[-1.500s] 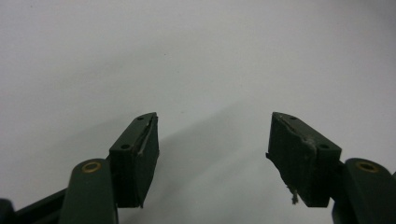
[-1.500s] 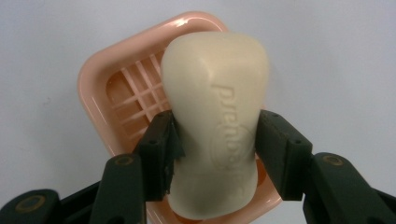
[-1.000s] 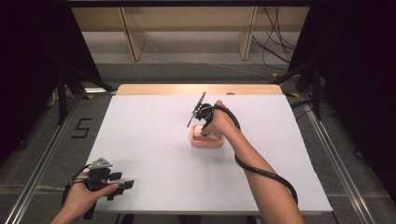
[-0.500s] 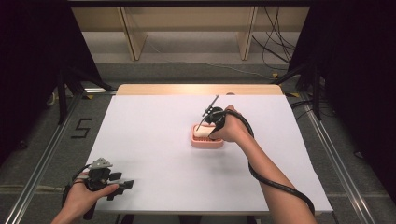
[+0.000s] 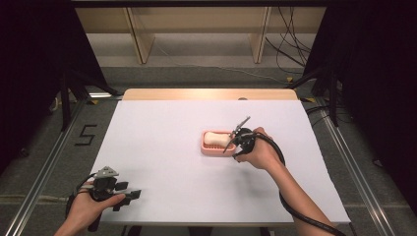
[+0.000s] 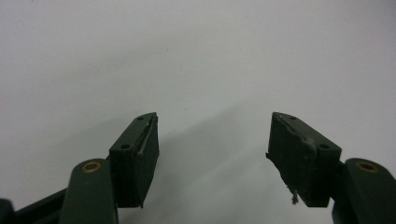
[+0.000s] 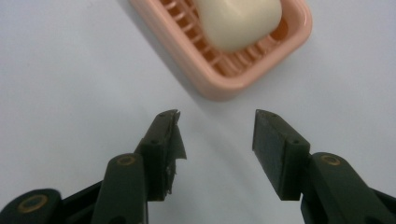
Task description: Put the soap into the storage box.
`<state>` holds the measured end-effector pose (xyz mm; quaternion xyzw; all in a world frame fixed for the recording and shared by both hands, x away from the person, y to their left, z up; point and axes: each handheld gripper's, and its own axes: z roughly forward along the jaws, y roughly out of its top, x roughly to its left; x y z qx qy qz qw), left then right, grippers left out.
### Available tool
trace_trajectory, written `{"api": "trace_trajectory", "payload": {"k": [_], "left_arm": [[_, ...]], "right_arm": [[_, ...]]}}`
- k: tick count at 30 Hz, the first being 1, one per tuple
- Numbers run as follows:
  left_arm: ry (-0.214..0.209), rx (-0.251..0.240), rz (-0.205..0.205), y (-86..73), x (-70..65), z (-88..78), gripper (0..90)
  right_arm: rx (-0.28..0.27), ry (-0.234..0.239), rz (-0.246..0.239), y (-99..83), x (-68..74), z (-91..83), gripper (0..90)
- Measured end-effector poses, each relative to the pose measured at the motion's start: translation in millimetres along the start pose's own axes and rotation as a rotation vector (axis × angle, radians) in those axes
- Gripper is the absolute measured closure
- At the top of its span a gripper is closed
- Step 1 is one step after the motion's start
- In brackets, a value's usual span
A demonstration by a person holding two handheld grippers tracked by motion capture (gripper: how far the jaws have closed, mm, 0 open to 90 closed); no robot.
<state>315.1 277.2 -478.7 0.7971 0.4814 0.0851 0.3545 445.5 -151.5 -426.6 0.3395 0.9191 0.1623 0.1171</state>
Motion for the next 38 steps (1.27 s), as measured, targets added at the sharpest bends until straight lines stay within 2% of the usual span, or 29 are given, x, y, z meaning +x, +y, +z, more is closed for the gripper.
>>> {"api": "trace_trajectory", "payload": {"k": [2,3,6,8,10,11,12,13,14,18,20,22,23,26,27,31,34,35,38], "left_arm": [[0.011,0.002,-0.011,-0.1,-1.3,-0.3,33.2],[-0.003,0.015,0.006,0.0,0.6,-1.0,33.2],[0.015,-0.003,-0.018,-0.3,-1.6,0.3,33.3],[0.015,0.0,-0.015,-0.4,-1.2,0.3,33.2],[0.016,0.0,-0.018,-0.5,-1.3,0.6,33.2],[0.008,0.006,0.002,-0.2,1.0,1.0,33.3],[0.009,0.006,0.003,-0.2,1.1,1.1,33.3],[0.005,0.007,-0.002,-0.4,0.6,1.1,33.2],[-0.003,0.017,0.003,-0.6,0.9,0.4,33.3],[0.013,0.016,-0.004,-0.8,0.1,0.8,33.3],[0.018,0.005,-0.026,-1.2,-1.0,1.9,33.3],[0.015,0.02,-0.011,-1.2,0.4,1.0,33.2],[0.001,0.019,-0.011,-1.3,1.4,1.6,33.3],[0.001,0.02,-0.014,-1.7,1.8,2.3,33.3],[-0.001,0.011,-0.029,-1.8,0.8,3.3,33.2],[-0.002,0.012,-0.022,-1.6,1.3,2.9,33.3],[-0.007,0.01,-0.016,-1.1,1.6,2.3,33.3],[-0.009,0.006,-0.016,-1.0,1.5,2.6,33.3],[-0.016,-0.001,-0.016,-1.5,1.5,3.9,33.3]], "right_arm": [[-0.003,-0.003,0.015,-7.8,0.9,-0.2,50.9],[-0.003,-0.001,0.023,-12.4,1.0,-0.9,50.9],[-0.006,0.004,0.034,-23.2,0.9,-1.6,50.6],[-0.01,-0.001,0.03,-29.6,0.2,-1.3,49.8],[-0.006,0.006,0.056,-37.0,1.8,-1.7,49.2],[-0.01,0.002,0.049,-40.5,1.2,-1.5,48.8],[-0.003,0.001,0.065,-44.0,2.4,-1.9,48.4],[-0.013,0.001,0.052,-47.4,1.3,-1.5,47.7],[-0.009,0.008,0.073,-50.7,2.8,-1.6,47.4],[-0.029,-0.001,0.082,-63.5,4.2,-0.3,46.7],[-0.04,0.004,0.092,-70.0,5.5,-0.6,46.6],[-0.051,-0.001,0.102,-76.8,6.4,0.2,46.4],[-0.058,-0.009,0.111,-80.2,7.3,1.1,46.4],[-0.083,-0.007,0.144,-91.1,8.4,3.1,46.3],[-0.099,-0.007,0.159,-95.4,8.8,3.8,46.2],[-0.14,-0.002,0.192,-107.0,7.6,3.4,46.2],[-0.189,0.003,0.224,-112.8,7.7,2.9,46.0],[-0.193,-0.005,0.213,-114.6,7.1,3.3,45.9],[-0.207,-0.015,0.241,-115.6,6.1,2.5,45.5]]}}
